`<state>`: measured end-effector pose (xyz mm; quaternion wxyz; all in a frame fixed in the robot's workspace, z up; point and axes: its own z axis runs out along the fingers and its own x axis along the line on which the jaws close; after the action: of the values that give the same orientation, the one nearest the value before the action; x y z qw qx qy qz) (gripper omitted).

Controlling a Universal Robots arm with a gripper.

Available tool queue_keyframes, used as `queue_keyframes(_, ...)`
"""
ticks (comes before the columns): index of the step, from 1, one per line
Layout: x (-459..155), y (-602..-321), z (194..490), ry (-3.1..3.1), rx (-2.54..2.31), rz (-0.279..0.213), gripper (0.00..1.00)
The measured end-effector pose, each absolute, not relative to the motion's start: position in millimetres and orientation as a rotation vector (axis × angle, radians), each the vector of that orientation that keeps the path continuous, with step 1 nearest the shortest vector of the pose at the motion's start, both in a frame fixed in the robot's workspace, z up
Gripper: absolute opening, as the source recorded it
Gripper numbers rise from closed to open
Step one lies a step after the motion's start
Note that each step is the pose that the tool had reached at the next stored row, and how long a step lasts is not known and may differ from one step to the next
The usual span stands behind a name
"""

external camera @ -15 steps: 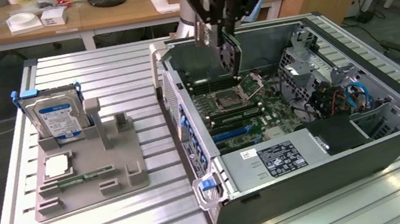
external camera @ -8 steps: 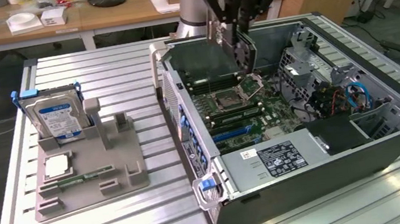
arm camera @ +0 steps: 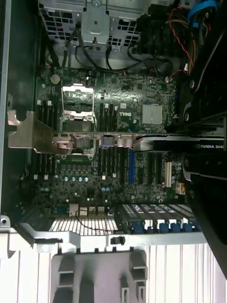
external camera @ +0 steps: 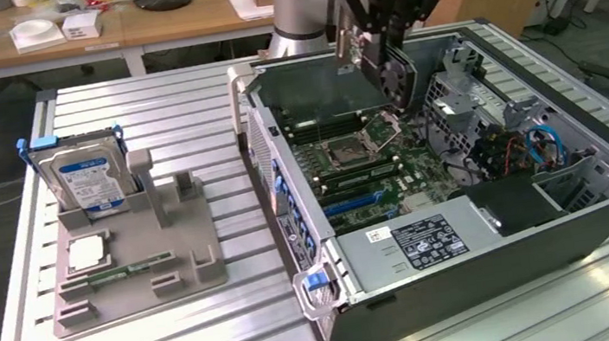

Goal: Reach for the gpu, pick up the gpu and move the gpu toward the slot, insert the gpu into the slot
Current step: 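Pick up the gpu and move the gpu toward the slot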

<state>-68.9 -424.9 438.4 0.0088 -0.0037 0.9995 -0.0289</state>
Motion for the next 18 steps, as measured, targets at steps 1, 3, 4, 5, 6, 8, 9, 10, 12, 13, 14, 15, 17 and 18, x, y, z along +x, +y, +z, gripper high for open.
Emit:
queue_keyframes(1, -65, -425, 438, 3.122, -0.011, -0.09, 0.25)
queue_keyframes(3, -58, -425, 438, 3.121, -0.011, -0.09, 0.25)
queue_keyframes(4, -54, -425, 437, 3.121, -0.011, -0.09, 0.25)
queue_keyframes(5, -50, -425, 437, 3.12, -0.011, -0.09, 0.25)
queue_keyframes(6, -46, -425, 437, 3.12, -0.011, -0.09, 0.25)
queue_keyframes(8, -38, -425, 436, 3.119, -0.011, -0.09, 0.25)
queue_keyframes(9, -35, -425, 436, 3.118, -0.011, -0.09, 0.25)
queue_keyframes(10, -31, -425, 436, 3.118, -0.011, -0.09, 0.25)
queue_keyframes(12, -23, -425, 435, 3.117, -0.011, -0.09, 0.25)
queue_keyframes(13, -20, -425, 435, 3.116, -0.011, -0.09, 0.25)
queue_keyframes(14, -16, -425, 435, 3.115, -0.011, -0.09, 0.25)
queue_keyframes(15, -12, -425, 435, 3.114, -0.011, -0.09, 0.25)
queue_keyframes(17, -4, -425, 434, 3.113, -0.011, -0.09, 0.25)
queue_keyframes(18, -1, -425, 434, 3.112, -0.011, -0.09, 0.25)
